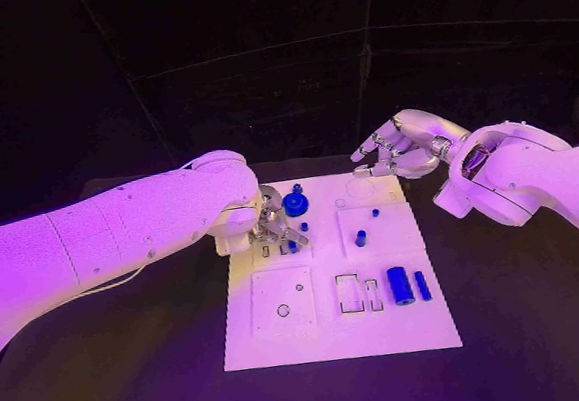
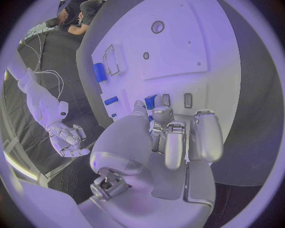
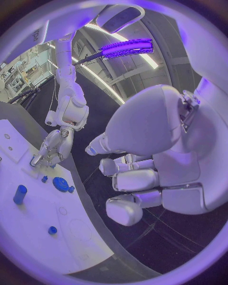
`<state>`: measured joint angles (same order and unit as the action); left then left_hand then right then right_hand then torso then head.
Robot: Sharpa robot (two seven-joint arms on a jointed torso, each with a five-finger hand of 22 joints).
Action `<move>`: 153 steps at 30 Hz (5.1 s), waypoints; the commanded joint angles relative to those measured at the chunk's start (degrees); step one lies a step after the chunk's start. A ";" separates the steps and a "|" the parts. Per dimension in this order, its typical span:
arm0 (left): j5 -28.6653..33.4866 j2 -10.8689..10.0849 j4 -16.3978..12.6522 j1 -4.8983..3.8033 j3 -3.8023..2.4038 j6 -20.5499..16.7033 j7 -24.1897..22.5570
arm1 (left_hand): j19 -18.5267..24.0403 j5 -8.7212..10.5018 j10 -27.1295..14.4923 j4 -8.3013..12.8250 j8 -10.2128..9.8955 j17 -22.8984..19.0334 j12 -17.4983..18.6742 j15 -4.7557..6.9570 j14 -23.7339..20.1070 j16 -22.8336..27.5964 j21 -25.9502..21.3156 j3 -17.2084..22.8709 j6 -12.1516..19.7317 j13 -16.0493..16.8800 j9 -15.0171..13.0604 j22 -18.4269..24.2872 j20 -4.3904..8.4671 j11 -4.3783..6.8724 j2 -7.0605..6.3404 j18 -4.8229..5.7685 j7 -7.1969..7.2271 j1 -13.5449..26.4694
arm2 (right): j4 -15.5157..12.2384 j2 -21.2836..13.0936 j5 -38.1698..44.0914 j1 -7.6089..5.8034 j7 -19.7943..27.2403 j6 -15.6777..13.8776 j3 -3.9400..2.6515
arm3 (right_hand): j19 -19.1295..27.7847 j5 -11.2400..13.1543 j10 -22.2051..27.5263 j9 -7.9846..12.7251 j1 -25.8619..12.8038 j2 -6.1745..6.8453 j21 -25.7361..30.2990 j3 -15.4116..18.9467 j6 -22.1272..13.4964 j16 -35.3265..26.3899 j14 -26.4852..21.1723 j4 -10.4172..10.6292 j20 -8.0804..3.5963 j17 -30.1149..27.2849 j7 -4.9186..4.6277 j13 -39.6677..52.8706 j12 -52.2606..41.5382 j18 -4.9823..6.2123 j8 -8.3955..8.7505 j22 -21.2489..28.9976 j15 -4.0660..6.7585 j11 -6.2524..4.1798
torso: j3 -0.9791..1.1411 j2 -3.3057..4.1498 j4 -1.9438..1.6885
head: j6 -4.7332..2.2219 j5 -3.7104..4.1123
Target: Assemble the parts on the task board
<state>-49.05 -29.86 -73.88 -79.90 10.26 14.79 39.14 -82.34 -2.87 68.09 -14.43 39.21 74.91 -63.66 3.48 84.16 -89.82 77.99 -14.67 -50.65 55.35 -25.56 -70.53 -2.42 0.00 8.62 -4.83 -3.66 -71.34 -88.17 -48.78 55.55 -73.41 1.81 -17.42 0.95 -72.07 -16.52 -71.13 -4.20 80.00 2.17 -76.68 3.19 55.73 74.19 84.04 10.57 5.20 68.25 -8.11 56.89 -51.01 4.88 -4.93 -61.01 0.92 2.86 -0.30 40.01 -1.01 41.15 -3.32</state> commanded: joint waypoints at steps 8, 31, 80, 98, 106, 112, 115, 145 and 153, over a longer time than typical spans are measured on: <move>-0.38 -0.16 -0.25 -0.03 -0.02 -1.31 -1.85 | 0.22 -0.09 -0.31 4.90 0.39 15.09 0.71 1.06 5.84 -0.18 -0.17 7.93 1.78 -0.35 -0.49 0.44 0.58 1.06 2.92 0.78 0.76 -9.09 | 0.12 0.17 0.13 -0.12 0.07 0.46 -0.05 | 0.28 -0.38 0.40 0.01 0.26 -0.32 0.28 0.29 0.29 -0.41 1.11 -0.05 -0.02 -0.11 0.01 -0.07 0.21 1.14 -0.22 0.15 0.28 0.16 | -0.02 -0.01 -0.05 | 0.15 0.14; 0.54 -5.62 -6.23 0.01 0.01 -11.88 -6.86 | -0.13 0.00 2.68 7.19 3.93 15.09 -0.31 1.12 5.84 -0.18 -0.16 48.03 2.79 1.68 -2.67 -0.83 0.75 1.11 -11.19 0.89 0.71 -0.62 | 1.56 1.04 0.13 -0.10 0.02 2.62 -0.01 | 1.02 -0.73 0.89 0.05 -0.17 -0.12 1.09 1.02 0.05 -0.94 1.01 0.31 0.03 -0.52 -0.07 -0.63 0.85 1.36 -0.16 1.42 0.21 0.26 | 0.19 -0.12 -0.63 | -0.06 -0.03; -9.69 -6.87 -7.96 3.11 0.08 -11.75 -5.96 | -0.52 0.01 3.40 8.35 4.50 15.09 -1.08 1.24 5.84 -0.18 0.40 50.95 2.67 2.49 -2.94 -1.81 0.83 1.25 -12.05 1.07 0.83 0.81 | 1.98 1.63 0.13 -0.08 0.45 2.97 0.01 | 1.08 -0.85 0.91 0.05 -0.32 -0.19 1.25 1.28 -0.01 -0.98 1.02 0.48 0.05 -0.48 -0.08 -0.58 0.77 1.38 -0.17 1.58 0.18 0.28 | 0.27 -0.19 -1.11 | 1.04 0.03; -9.68 -6.85 -7.93 3.22 0.09 -9.49 -5.25 | -0.52 0.01 3.20 8.46 4.53 15.09 -0.78 1.24 5.84 -0.18 0.39 51.11 2.66 2.10 -2.96 -1.80 0.84 1.25 -12.16 1.06 0.83 0.93 | 1.94 1.73 0.13 -0.08 0.23 3.20 0.01 | 1.05 -1.70 0.96 0.04 0.05 -0.51 1.37 1.29 -0.03 -1.10 1.04 0.44 0.06 -0.51 -0.08 -0.58 0.71 1.39 -0.21 1.65 0.20 0.26 | 0.29 -0.18 -1.11 | 1.31 0.14; -9.67 -6.50 -7.71 3.26 0.09 -9.13 -5.36 | -0.52 0.01 3.10 8.48 4.54 15.09 -0.63 1.24 5.84 -0.18 0.39 51.17 2.67 1.92 -2.96 -1.81 0.84 1.24 -12.22 1.06 0.82 1.03 | 1.92 1.77 0.13 -0.08 0.28 3.18 0.01 | 1.06 -2.21 1.04 0.04 0.17 -0.59 1.47 1.35 -0.06 -1.18 1.05 0.44 0.06 -0.55 -0.09 -0.65 0.77 1.40 -0.23 1.74 0.20 0.26 | 0.25 -0.16 -1.12 | 1.43 0.06; -9.66 -6.31 -7.34 3.27 0.09 -9.19 -5.47 | -0.49 0.02 3.10 8.45 4.60 15.09 -0.57 1.22 5.84 -0.18 0.35 51.31 2.65 1.87 -2.98 -1.79 0.84 1.21 -12.49 1.06 0.80 1.60 | 1.92 1.75 0.13 -0.08 0.29 3.14 0.00 | 1.06 -2.21 1.04 0.04 0.17 -0.59 1.47 1.35 -0.06 -1.18 1.05 0.44 0.06 -0.55 -0.09 -0.65 0.77 1.40 -0.23 1.74 0.20 0.26 | 0.28 -0.20 -1.09 | 1.51 0.03; -9.65 -6.19 -7.14 3.27 0.09 -9.10 -5.51 | -0.51 0.03 3.19 8.24 4.70 15.09 -0.60 1.20 5.84 -0.18 0.38 51.27 2.52 1.90 -3.00 -1.88 0.83 1.20 -12.70 1.08 0.81 2.32 | 1.92 1.76 0.13 -0.08 0.29 3.12 0.00 | 1.06 -2.21 1.04 0.04 0.17 -0.59 1.47 1.35 -0.06 -1.18 1.05 0.44 0.06 -0.55 -0.09 -0.65 0.77 1.40 -0.23 1.74 0.20 0.26 | 0.28 -0.18 -1.08 | 1.52 0.03; -8.09 -5.25 -5.76 3.26 0.08 -9.09 -5.19 | -0.92 0.03 4.39 1.04 4.33 15.09 -2.05 1.34 5.84 -0.18 0.89 47.11 0.31 3.33 -2.15 -3.03 0.93 1.39 -12.17 1.25 1.11 14.39 | 1.83 1.67 0.13 -0.08 0.06 3.44 0.00 | 1.08 -2.41 1.10 0.04 0.17 -0.59 1.52 1.44 -0.08 -1.24 1.05 0.48 0.06 -0.59 -0.10 -0.72 0.84 1.41 -0.23 1.81 0.19 0.27 | 0.25 -0.17 -1.05 | 1.76 0.23; -8.08 -5.13 -5.63 3.25 0.08 -9.15 -5.22 | -0.95 0.03 4.58 1.06 4.38 15.09 -2.29 1.36 5.84 -0.18 0.92 47.02 0.19 3.60 -2.16 -3.08 0.94 1.43 -12.32 1.26 1.17 14.54 | 1.68 1.48 0.41 -0.08 -0.11 3.72 0.00 | 1.13 -2.47 1.17 0.04 0.08 -0.57 1.59 1.53 -0.10 -1.34 1.03 0.55 0.06 -0.70 -0.11 -0.82 0.95 1.43 -0.23 1.92 0.18 0.29 | 0.23 -0.19 -1.07 | 1.81 0.38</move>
<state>-57.47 -35.06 -79.52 -76.57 10.38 5.38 33.75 -82.96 -2.69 72.18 -13.01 43.73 74.91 -65.67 4.51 83.96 -89.81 78.61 32.38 -50.07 58.90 -27.81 -73.56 -1.37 1.44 -3.70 -3.95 -2.44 -57.36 -86.31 -47.27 55.67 -73.39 1.67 -14.23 0.99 -71.26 -18.68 -70.31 -4.19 80.00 2.17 -75.29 4.44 55.73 73.21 84.04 11.18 5.22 67.60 -8.11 56.12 -50.26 5.78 -4.93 -59.15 0.92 3.28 -0.07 39.83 -2.08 42.94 -2.97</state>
